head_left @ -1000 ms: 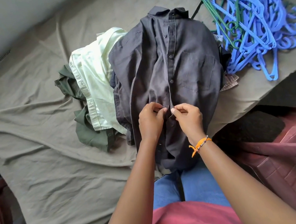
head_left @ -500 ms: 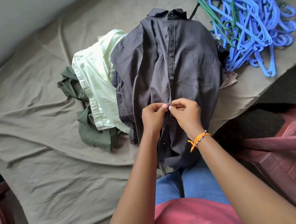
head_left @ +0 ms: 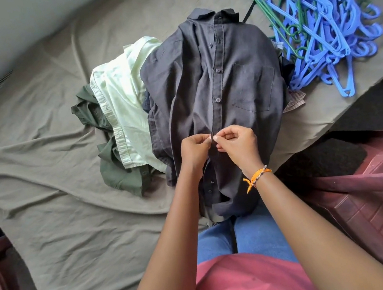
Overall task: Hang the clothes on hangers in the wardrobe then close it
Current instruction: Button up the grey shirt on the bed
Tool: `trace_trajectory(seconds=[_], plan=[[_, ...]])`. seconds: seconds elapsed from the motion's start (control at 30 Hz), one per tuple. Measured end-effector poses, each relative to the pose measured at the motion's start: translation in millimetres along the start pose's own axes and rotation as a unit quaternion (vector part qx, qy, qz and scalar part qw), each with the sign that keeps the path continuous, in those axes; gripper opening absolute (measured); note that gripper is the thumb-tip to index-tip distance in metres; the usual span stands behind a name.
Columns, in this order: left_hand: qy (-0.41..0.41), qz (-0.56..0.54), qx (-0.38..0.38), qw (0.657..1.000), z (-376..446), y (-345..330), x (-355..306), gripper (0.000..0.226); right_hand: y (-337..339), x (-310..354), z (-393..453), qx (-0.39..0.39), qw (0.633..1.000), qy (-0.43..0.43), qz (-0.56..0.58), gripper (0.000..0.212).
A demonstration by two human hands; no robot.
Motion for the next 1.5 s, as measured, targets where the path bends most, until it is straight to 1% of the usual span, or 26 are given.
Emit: trace_trajectory(seconds=[0.17,0.27,0.33,0.43,0.53,0.63,0.73,0.77,0.8,0.87,0.9,0.93,1.0,1.07,1.1,1.13,1.2,1.27,1.33,1.37,1.4,1.43,1.47,1.5], plan=[[0.026,-0.035,0.012,0.999,-2,0,1,0.029,-4,5,4,-0.002,0.998,0.039,-0.057,0.006],[0.02,-0.03,-0.021,0.999,0,3,1,0.018,-4,3,4,0.004,0.998,0.039,-0.048,0.008],[0.017,-0.028,-0.035,0.999,1,4,0,0.015,-3,0,5,0.007,0.999,0.032,-0.043,0.008],[-0.012,0.022,-0.041,0.999,2,3,-6,0.015,-2,-2,6,0.021,1.0,0.006,-0.007,0.006],[-0.041,0.077,-0.076,0.993,-1,2,-11,0.014,-2,-2,5,0.042,0.999,-0.01,0.023,0.003],[-0.063,0.153,-0.108,0.98,-4,1,-19,0.014,-3,-2,6,0.037,0.999,-0.021,0.028,0.006],[-0.11,0.225,-0.122,0.96,-7,-5,-26,0.015,-5,-6,8,0.039,0.998,-0.038,0.024,0.007],[-0.117,0.236,-0.114,0.958,-8,-7,-27,0.015,-7,-7,9,0.052,0.997,-0.044,0.022,0.008],[-0.117,0.227,-0.093,0.962,-7,-8,-26,0.015,-8,-8,9,0.072,0.996,-0.05,0.026,0.009],[-0.09,0.145,-0.014,0.985,-6,-8,-21,0.017,-10,-9,10,0.111,0.989,-0.066,0.066,0.009],[-0.078,0.097,0.019,0.992,-7,-7,-19,0.021,-9,-9,10,0.116,0.987,-0.075,0.085,0.009],[-0.071,0.062,0.033,0.995,-7,-4,-16,0.024,-7,-11,10,0.106,0.987,-0.081,0.088,0.009],[-0.064,0.034,0.02,0.997,-4,4,-6,0.031,2,-17,9,0.048,0.996,-0.071,0.037,0.008],[-0.054,0.042,0.006,0.998,-1,11,10,0.04,4,-17,1,0.005,0.999,-0.028,-0.039,0.013],[-0.05,0.057,0.007,0.997,-1,13,19,0.043,-2,-14,-6,0.006,0.997,-0.007,-0.073,0.02],[-0.048,0.072,0.022,0.996,-3,12,28,0.044,-10,-12,-13,0.018,0.994,0.008,-0.111,0.028],[-0.029,0.101,0.075,0.992,-12,5,43,0.044,-24,-11,-23,0.033,0.98,0.003,-0.196,0.042],[-0.007,0.124,0.125,0.984,-20,0,54,0.048,-26,-15,-24,0.018,0.966,-0.022,-0.256,0.038],[0.025,0.152,0.138,0.978,-16,4,66,0.05,-16,-25,-23,0.001,0.962,-0.062,-0.266,0.028],[0.04,0.184,0.126,0.974,-11,9,73,0.051,-9,-33,-24,-0.001,0.964,-0.073,-0.257,0.023],[0.043,0.234,0.096,0.966,-7,15,77,0.051,-2,-39,-27,-0.002,0.967,-0.07,-0.246,0.018],[0.038,0.28,0.047,0.958,-4,21,78,0.049,5,-44,-31,-0.005,0.97,-0.053,-0.236,0.014],[0.02,0.297,-0.018,0.955,-2,27,75,0.044,11,-47,-36,-0.009,0.974,-0.028,-0.225,0.011],[-0.007,0.277,-0.086,0.957,-6,31,66,0.034,16,-50,-40,-0.013,0.978,-0.003,-0.207,0.008]])
Point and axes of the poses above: each hand's wrist, its own z-axis towards the middle knuckle, its own y-axis out of the back of the hand, x = y × z, the point moved 7 cm from there along z, towards the middle knuckle, and after that the axes turned 14 degrees about y, right-handed, at the moved point
